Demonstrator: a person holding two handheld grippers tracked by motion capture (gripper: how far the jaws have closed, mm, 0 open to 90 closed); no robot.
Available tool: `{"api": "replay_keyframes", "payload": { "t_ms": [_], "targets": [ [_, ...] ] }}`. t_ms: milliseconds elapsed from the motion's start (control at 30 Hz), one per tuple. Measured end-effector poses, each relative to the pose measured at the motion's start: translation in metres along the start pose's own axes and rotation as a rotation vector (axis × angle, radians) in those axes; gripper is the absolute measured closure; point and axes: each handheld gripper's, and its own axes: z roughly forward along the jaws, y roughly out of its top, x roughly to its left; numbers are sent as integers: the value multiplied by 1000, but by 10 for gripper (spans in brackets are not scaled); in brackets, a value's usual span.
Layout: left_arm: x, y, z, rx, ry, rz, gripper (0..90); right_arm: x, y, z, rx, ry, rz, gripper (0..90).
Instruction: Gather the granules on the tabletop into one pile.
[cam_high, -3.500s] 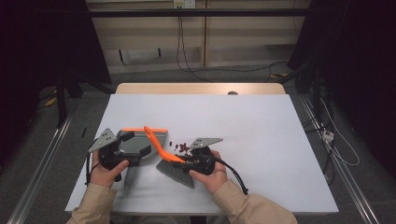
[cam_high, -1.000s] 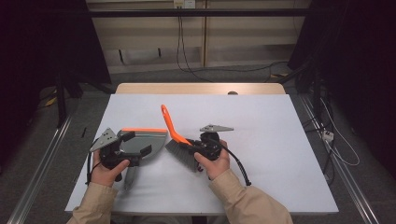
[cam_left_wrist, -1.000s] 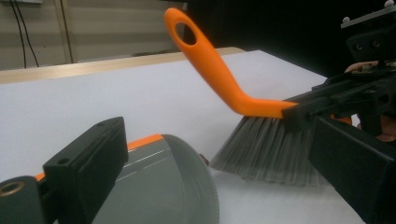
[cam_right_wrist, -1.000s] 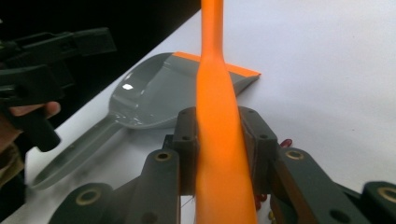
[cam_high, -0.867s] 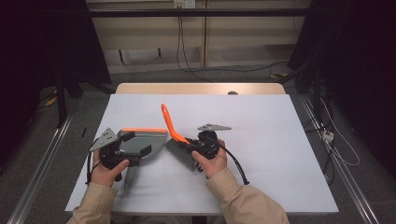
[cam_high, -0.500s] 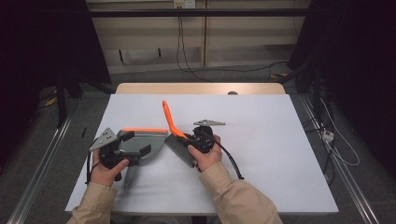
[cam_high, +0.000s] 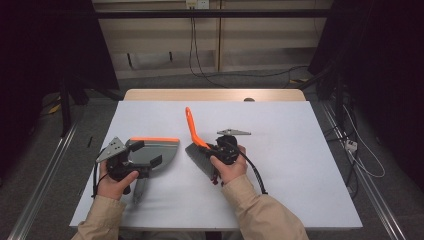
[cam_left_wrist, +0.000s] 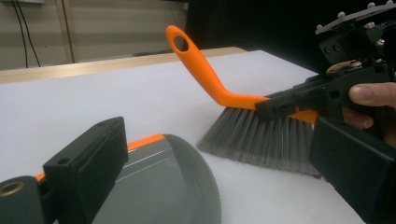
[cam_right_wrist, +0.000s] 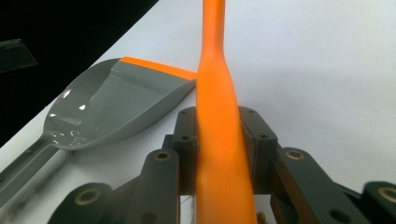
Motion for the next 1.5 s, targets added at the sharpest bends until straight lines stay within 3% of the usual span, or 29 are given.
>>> {"api": "replay_keyframes", "payload": {
  "t_ms": [500, 700, 867, 967, 1067, 1300, 1500],
  "targets": [
    [-2, 0, 1, 6, 2, 5, 49, -9, -7, -19, -8, -15, 17, 712],
    [-2, 0, 1, 6, 2, 6, 49, -10, -4, -20, -28, 34, 46, 714],
    [-1, 0, 1, 6, 2, 4, 49, -9, 8, -27, -64, 84, 58, 714],
    [-1, 0, 1, 7, 1, 2, 49, -11, 20, -30, -86, 96, 29, 714],
    [0, -1, 2, 9, 1, 1, 49, -16, 30, -30, -90, 75, -38, 713],
    [2, -1, 2, 7, 1, -8, 49, -41, 41, -14, -76, 61, -220, 714],
    [4, -2, 3, 11, 4, -18, 49, -52, 45, 5, -57, 76, -313, 713]
  ]
}}
